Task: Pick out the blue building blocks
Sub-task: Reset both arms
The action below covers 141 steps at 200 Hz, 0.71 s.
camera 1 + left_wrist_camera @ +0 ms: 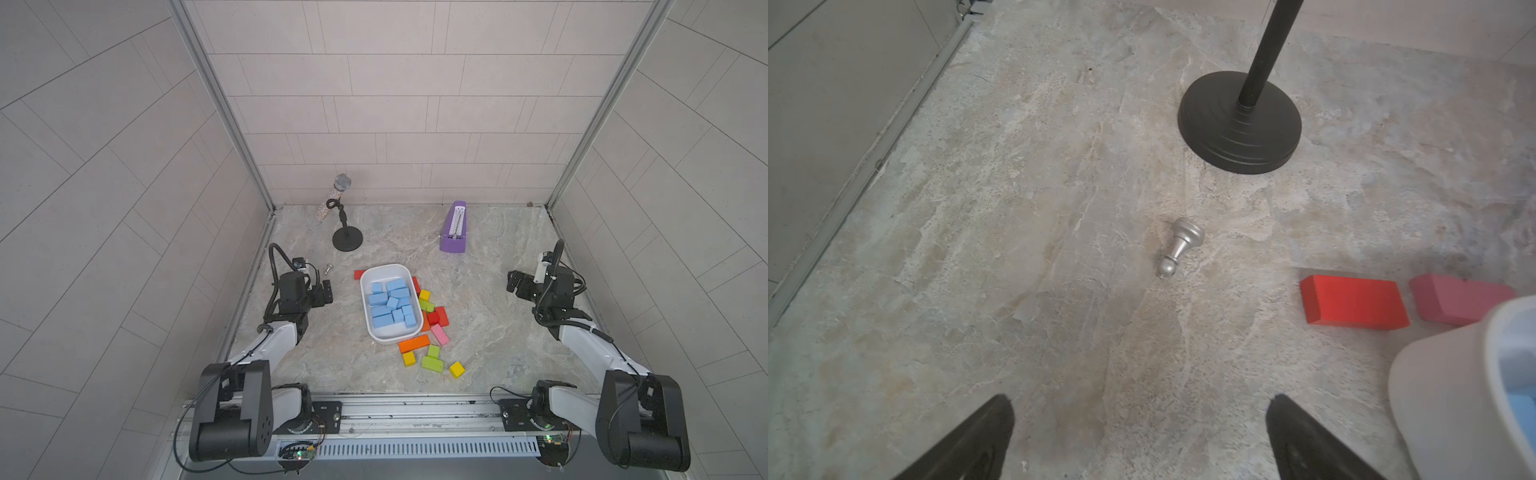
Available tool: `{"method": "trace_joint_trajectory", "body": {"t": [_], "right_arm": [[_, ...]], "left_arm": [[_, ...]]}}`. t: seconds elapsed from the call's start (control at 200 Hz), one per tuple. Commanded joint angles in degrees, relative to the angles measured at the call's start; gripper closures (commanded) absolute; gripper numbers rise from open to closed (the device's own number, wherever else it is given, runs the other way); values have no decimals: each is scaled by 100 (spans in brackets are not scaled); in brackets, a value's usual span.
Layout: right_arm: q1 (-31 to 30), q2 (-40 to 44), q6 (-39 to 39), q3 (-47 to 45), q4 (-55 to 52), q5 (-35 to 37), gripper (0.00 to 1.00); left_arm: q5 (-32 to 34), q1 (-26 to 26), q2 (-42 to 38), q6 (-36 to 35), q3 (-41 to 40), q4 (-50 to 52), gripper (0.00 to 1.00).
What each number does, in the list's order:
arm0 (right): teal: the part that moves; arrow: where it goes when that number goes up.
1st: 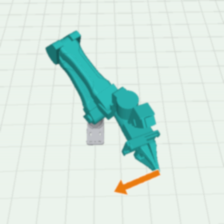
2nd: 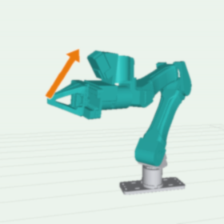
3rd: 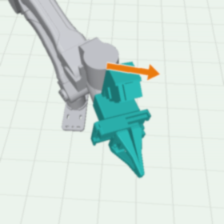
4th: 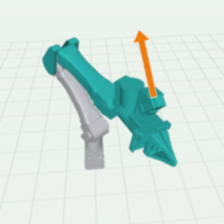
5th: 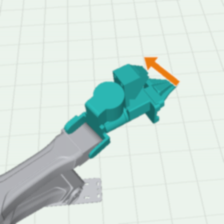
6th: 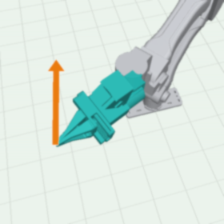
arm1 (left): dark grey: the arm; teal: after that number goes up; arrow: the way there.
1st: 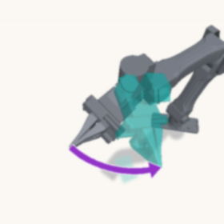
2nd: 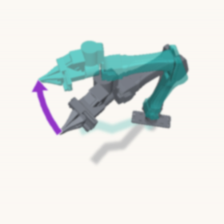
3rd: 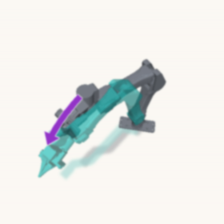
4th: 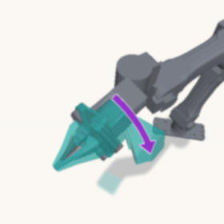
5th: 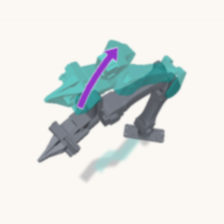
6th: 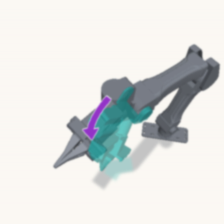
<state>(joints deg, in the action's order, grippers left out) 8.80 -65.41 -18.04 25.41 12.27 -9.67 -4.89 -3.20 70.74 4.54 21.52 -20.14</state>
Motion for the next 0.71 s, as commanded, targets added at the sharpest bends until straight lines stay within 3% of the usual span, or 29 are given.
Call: {"method": "trace_joint_trajectory", "body": {"t": [0.0,0.065,0.125,0.18,0.2,0.27,0.385,0.475,0.615,0.7], "right_arm": [[24,-167,442,-390,1590,304,0],[22,-383,522,-475,1939,351,0],[22,-639,547,-476,2191,280,0],[19,-899,518,-498,2565,141,0],[17,-993,503,-516,2737,101,0],[20,-1314,492,-605,3369,-151,0],[-22,-1391,784,-404,3085,-203,1],[-112,-1688,909,-612,3911,87,0],[-503,-2574,1113,-801,5180,571,1],[-538,-2242,1179,-475,3958,812,1]], "left_arm": [[7,39,372,-228,-441,-2636,0],[419,123,821,-221,-831,-3844,0],[831,143,1441,-96,-751,-3946,0],[1442,128,2254,123,-585,-4882,0],[1378,146,2197,74,-511,-4720,0],[1617,304,1470,42,136,-2335,0],[1782,496,2030,-259,-13,-3554,0],[1836,504,1854,-166,168,-2890,0],[1835,505,1946,-200,69,-3233,0],[1841,505,1990,-212,48,-3362,0]]}}
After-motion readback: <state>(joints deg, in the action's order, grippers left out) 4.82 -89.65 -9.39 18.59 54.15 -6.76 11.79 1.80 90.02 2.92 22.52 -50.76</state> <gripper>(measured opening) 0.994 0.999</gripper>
